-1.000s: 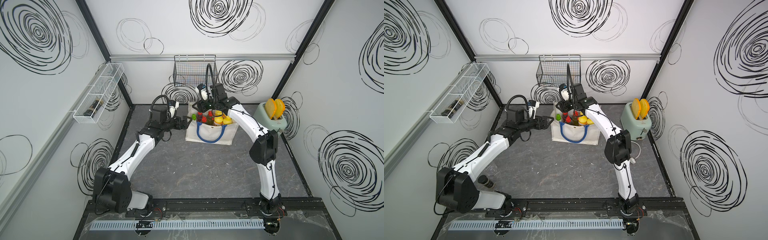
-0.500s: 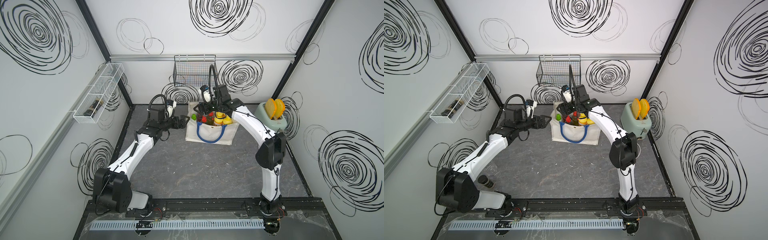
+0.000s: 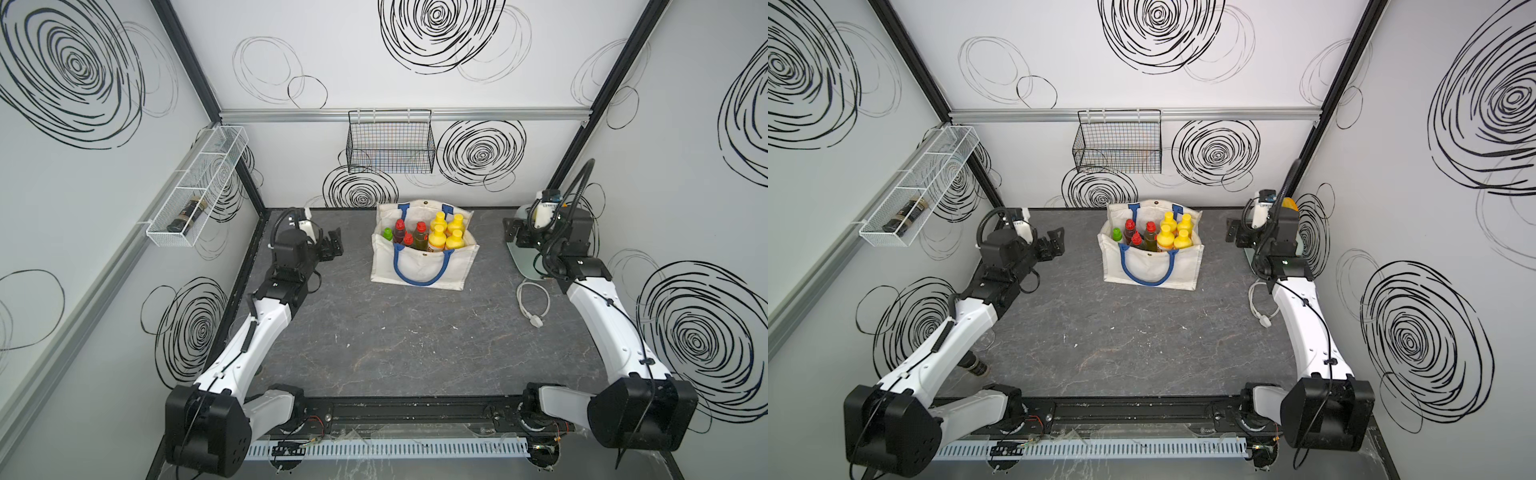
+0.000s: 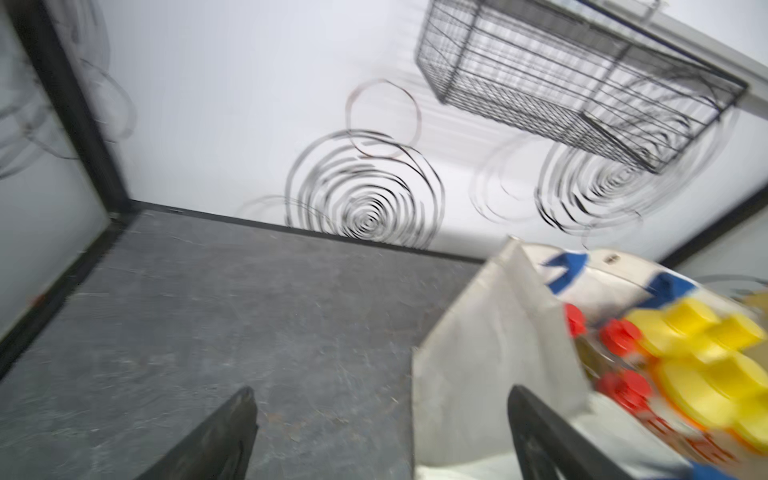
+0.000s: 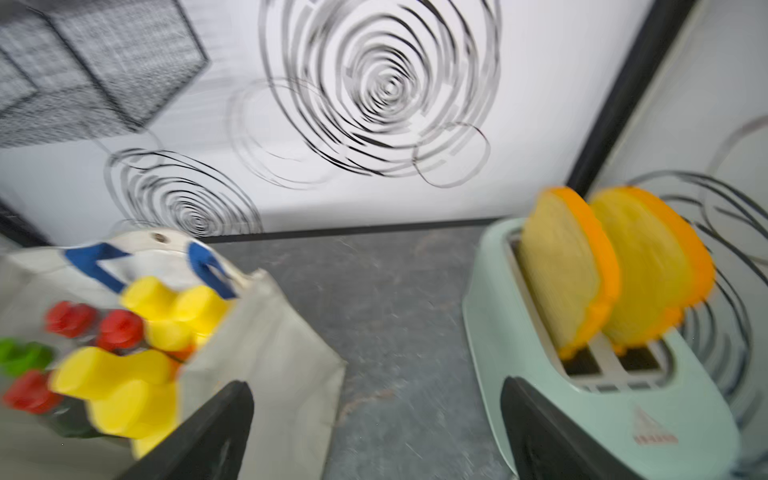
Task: Pack dish soap into the shopping bag
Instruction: Reset both arms
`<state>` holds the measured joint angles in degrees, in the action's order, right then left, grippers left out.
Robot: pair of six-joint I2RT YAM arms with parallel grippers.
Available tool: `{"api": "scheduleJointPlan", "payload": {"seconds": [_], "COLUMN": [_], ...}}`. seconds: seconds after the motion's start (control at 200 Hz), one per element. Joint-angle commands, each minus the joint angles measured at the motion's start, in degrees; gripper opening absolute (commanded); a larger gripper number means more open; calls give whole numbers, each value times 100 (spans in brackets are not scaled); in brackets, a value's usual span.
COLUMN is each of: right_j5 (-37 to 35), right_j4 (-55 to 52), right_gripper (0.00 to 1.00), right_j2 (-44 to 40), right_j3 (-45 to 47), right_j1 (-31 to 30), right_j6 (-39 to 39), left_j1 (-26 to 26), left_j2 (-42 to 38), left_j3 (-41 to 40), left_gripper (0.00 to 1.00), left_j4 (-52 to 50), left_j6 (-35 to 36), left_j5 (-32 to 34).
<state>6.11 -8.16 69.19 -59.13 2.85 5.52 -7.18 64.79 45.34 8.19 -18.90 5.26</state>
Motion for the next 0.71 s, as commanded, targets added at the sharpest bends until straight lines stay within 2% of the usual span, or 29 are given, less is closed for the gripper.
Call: {"api": "scheduleJointPlan", "payload": {"seconds": [0.0,0.095,0.205,0.29,0.415,0.515,0.66,0.7], "right_j5": [-494,-805,-755,-721,-446,-673,-716,-812], "right_j4": [1175,2181,3353,3975,4760,5140,6134,6341], "right_gripper": [97,97,97,97,97,97,97,97], "right_j2": [-204,-281,-186,46,565,833,942,977], "right_j3": [959,1848,2835,3263,3533,3711,4178,4273], "right_j1": [287,415,435,435,399,216,-121,-248], "right_j6": [141,298,330,459,432,233,-103,-200], "left_j1": [75,111,129,223,585,752,982,946], "left_j2": [-296,-285,57,258,381,668,1471,1559], "left_j3": [-1137,-1959,-2186,-2385,-3087,-3739,-4143,-4179], "left_gripper": [96,96,96,96,96,96,96,96], "left_j4": [1836,2864,3023,3313,4572,6137,7814,7940], "left_j6": [-219,-111,563,968,988,1214,1063,1179], "left_j5": [1442,1554,1655,1784,1295,772,125,-81]}}
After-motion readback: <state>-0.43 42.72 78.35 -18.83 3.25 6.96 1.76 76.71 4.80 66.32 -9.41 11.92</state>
